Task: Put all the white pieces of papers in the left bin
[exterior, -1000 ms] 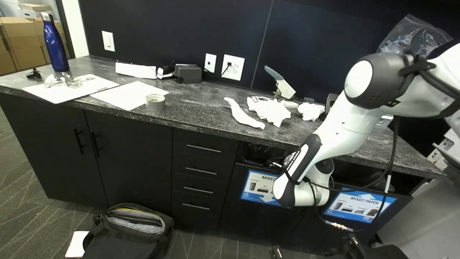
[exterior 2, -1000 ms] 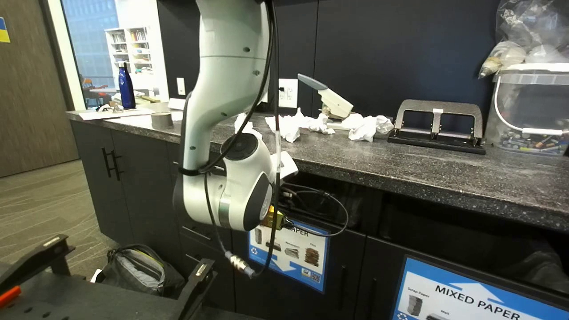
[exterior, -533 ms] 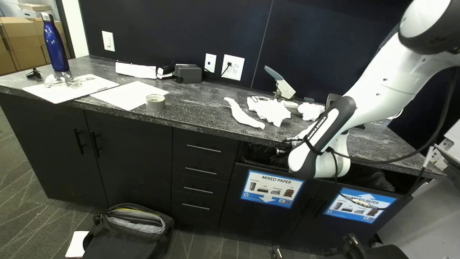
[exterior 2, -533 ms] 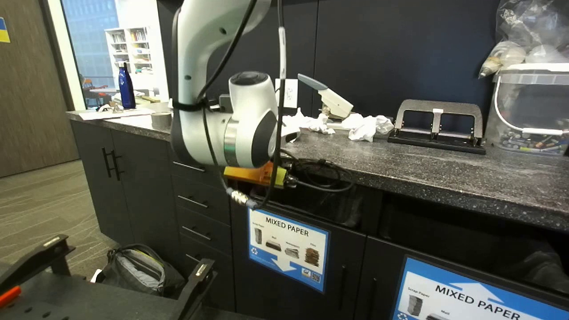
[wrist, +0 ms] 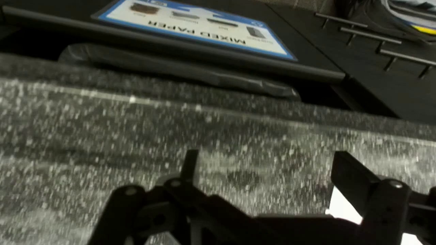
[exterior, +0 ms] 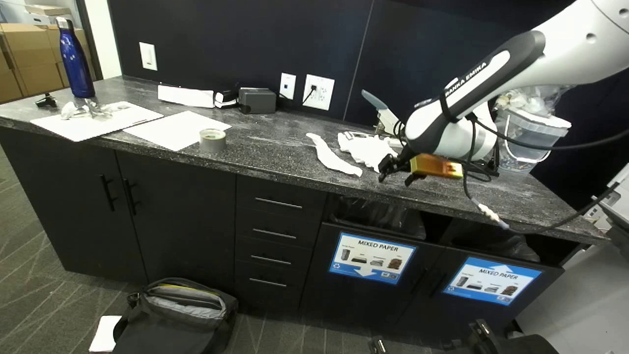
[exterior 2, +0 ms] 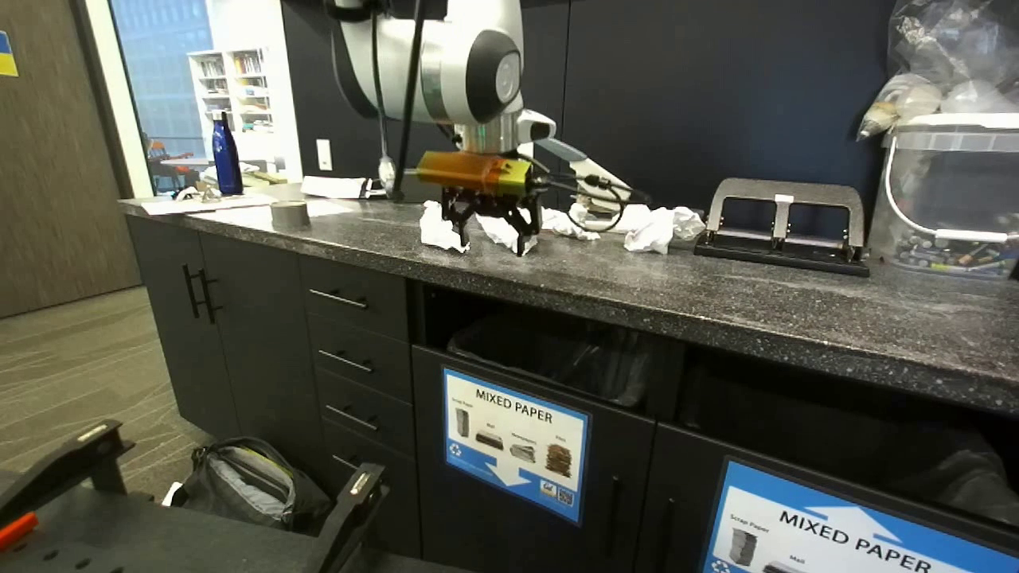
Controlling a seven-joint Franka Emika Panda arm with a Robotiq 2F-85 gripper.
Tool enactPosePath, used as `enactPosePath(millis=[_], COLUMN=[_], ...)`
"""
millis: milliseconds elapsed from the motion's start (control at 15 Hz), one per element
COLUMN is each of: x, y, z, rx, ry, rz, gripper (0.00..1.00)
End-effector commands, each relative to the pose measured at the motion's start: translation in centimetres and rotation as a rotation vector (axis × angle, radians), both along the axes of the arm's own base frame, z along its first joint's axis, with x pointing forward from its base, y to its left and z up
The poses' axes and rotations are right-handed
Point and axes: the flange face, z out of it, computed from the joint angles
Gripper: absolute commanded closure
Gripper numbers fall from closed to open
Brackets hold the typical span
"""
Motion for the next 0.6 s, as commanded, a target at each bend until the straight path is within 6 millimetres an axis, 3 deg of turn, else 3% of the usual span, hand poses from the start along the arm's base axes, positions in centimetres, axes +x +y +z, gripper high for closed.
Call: enactPosePath(millis=[0, 267, 533], x=[6.7, 12.3, 15.9], y=[-2.1, -5.3, -7.7], z=[5.5, 8.1, 7.3], rx=[-0.028, -0.081, -0.135], ry=[-0.057, -0.177, -0.197], rz=[-0.082, -0.265, -0.427], gripper=[0.00, 0.00, 0.00])
